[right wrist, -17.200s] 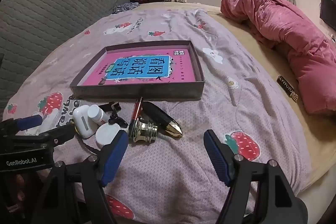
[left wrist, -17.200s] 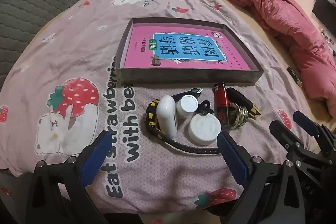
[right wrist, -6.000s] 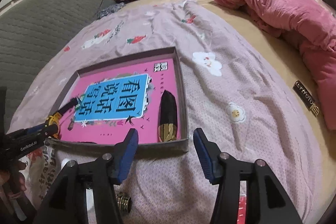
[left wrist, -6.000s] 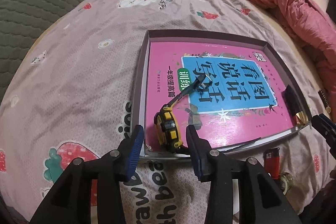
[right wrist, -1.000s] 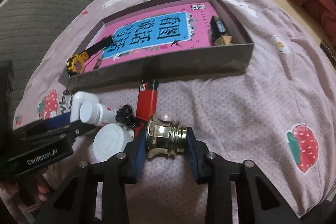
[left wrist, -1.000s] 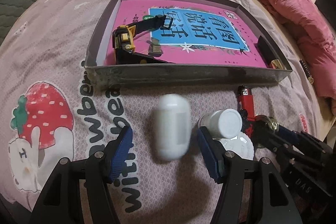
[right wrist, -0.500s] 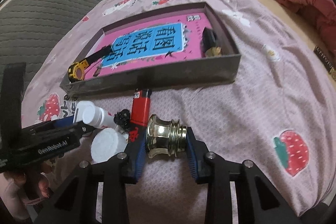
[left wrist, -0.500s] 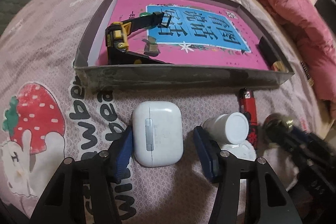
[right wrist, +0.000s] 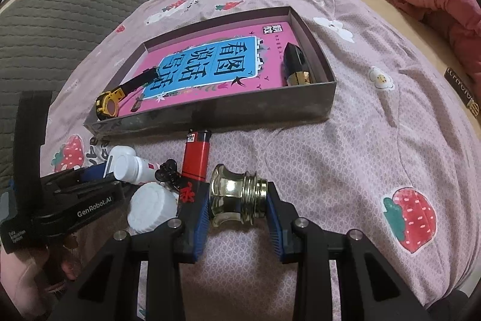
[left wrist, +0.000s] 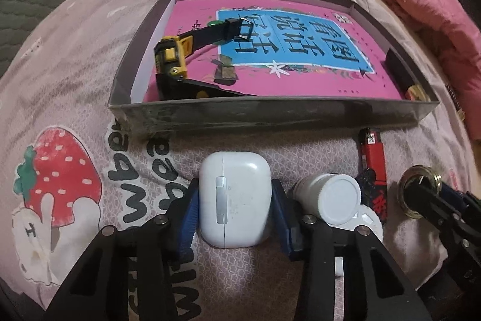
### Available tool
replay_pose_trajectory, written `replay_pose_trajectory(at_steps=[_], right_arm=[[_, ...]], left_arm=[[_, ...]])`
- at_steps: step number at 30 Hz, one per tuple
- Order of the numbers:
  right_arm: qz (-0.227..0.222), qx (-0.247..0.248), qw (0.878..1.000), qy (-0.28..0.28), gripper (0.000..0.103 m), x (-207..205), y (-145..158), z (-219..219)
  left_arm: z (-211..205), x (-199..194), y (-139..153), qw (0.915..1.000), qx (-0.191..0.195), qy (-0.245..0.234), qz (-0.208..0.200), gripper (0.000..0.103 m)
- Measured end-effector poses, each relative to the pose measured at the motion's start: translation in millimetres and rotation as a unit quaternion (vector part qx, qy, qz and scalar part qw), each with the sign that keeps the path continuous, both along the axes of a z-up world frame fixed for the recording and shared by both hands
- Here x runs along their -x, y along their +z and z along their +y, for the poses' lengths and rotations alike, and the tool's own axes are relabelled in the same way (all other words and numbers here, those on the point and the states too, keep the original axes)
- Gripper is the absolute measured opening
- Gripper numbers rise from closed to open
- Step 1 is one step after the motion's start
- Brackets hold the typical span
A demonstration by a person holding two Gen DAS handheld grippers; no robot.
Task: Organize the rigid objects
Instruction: 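Grasp the white earbud case with the left tool while the right tool grasps the brass fitting, then lift and carry the earbud case and brass fitting with both tools over the tray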
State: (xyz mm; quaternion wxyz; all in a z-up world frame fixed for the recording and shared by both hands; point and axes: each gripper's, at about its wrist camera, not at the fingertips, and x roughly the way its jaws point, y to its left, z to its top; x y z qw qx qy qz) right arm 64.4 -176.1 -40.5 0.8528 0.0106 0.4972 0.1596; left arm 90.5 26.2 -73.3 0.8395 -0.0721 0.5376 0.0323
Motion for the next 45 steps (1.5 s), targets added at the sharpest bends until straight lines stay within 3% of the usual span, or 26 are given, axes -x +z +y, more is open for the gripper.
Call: replay_pose_trajectory(at_steps=[9,14,45], right_arm=[[-0.009,0.000,1.000,0.003,0.035,3,5,-1],[-0.014,-0.001,1.000,0.007,0.035,4,9,1],[-0.078,0.005,0.997,0.028,0.035,14,48,8]], left_arm=[[16,21,14,0.9984,0.054,0.010,-0.013,0.046],[20,29,31,0.9976,0.062,0.012,-0.029,0.046],[5,46,87,0.9944,0.055,-0.014,-0.089,0.046]])
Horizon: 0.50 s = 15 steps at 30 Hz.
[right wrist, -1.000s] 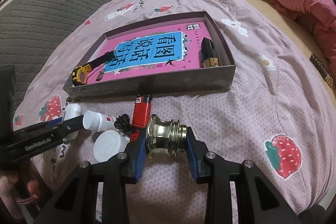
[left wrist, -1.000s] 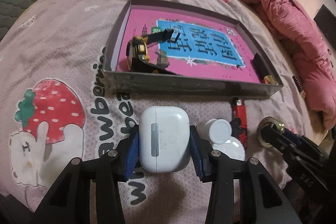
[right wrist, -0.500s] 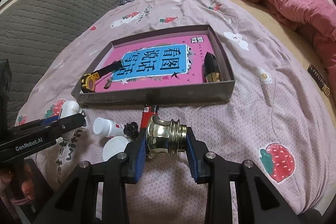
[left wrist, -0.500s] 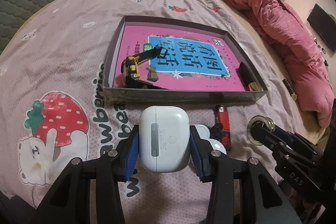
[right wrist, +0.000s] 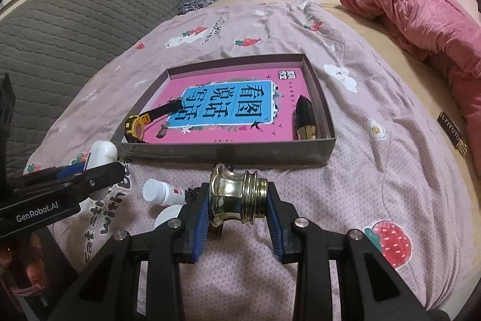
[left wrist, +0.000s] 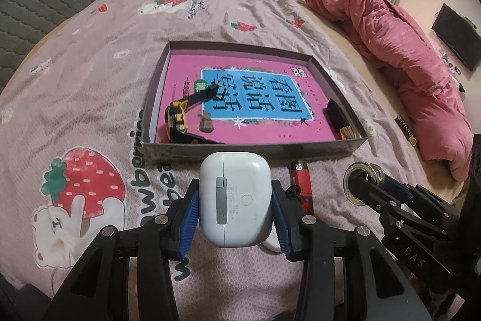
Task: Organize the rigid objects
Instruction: 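Lift and carry the earbud case and brass fitting with both tools over the tray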
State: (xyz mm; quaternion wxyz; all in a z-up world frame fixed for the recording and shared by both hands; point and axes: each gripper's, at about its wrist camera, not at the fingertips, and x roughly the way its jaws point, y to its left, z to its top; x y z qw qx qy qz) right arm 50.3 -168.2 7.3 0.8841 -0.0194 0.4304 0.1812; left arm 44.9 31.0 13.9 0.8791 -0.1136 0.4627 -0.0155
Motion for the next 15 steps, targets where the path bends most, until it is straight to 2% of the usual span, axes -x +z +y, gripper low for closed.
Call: replay_pose_trajectory(at_steps=[15], right_arm=[[-0.034,0.001,0.999,0.000,0.035,-7,22,0]], left_arm=[[3,-2,17,0.9997,-0.005,0.001,-0.025,0.046]])
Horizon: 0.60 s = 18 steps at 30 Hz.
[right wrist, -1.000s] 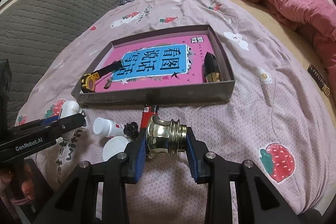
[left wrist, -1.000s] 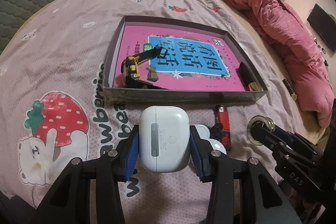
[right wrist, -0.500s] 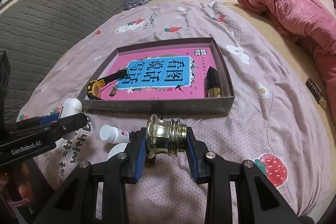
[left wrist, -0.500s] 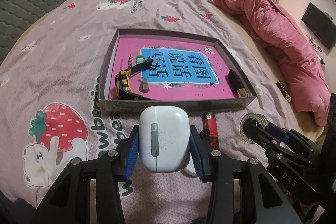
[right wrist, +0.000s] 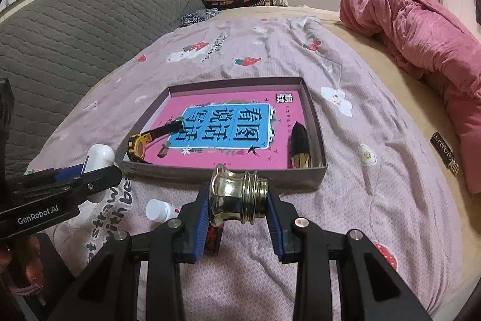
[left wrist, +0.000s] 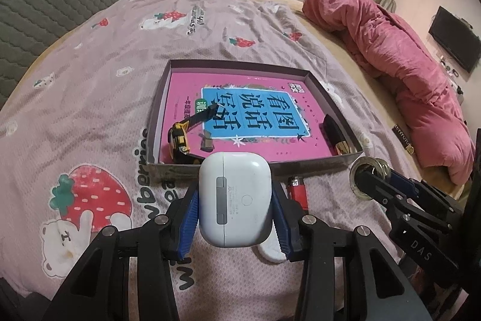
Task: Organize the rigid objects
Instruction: 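Lift and carry the earbud case and brass fitting with both tools over the tray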
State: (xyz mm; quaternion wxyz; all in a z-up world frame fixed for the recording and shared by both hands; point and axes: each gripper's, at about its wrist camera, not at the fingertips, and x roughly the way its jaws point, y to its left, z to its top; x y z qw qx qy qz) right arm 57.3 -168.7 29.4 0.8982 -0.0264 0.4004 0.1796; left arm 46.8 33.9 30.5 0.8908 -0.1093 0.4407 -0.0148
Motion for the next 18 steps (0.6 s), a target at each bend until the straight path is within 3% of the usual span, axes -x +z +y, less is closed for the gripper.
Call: replay_pose_trajectory(at_steps=[18], right_arm=[[-0.034,-0.004,0.999,-0.003,0.035,-15,23,0]], left_arm=[[8,-11,15,0.9997,0.011,0.016,-0.018,0.046]])
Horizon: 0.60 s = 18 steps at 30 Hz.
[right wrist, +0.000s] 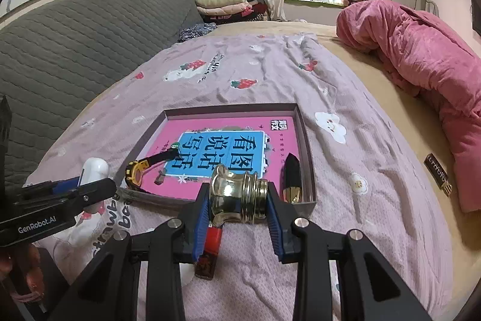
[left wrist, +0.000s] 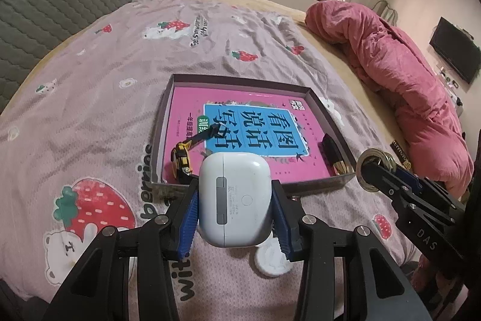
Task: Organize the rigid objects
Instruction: 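Lift and carry the earbud case and brass fitting with both tools over the tray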
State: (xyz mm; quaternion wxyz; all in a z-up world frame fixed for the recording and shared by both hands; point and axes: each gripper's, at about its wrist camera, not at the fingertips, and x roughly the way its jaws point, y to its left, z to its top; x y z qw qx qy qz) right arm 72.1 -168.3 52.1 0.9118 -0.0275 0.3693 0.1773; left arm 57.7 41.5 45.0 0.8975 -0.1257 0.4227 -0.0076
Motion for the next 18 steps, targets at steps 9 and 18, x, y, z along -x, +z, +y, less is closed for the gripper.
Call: replay_pose_trajectory(at_steps=[9,18], right_arm=[[-0.007,-0.001,1.000,0.001,0.035,-8,5,4],[-0.011,0.000,1.000,0.001,0.035,-22,5,4]], left_arm=[[6,-8,3,0.9999,0.004,0.006,-0.007,0.046],[4,-28,3,0.9999,0.005,0.002,-0.011,0.046]])
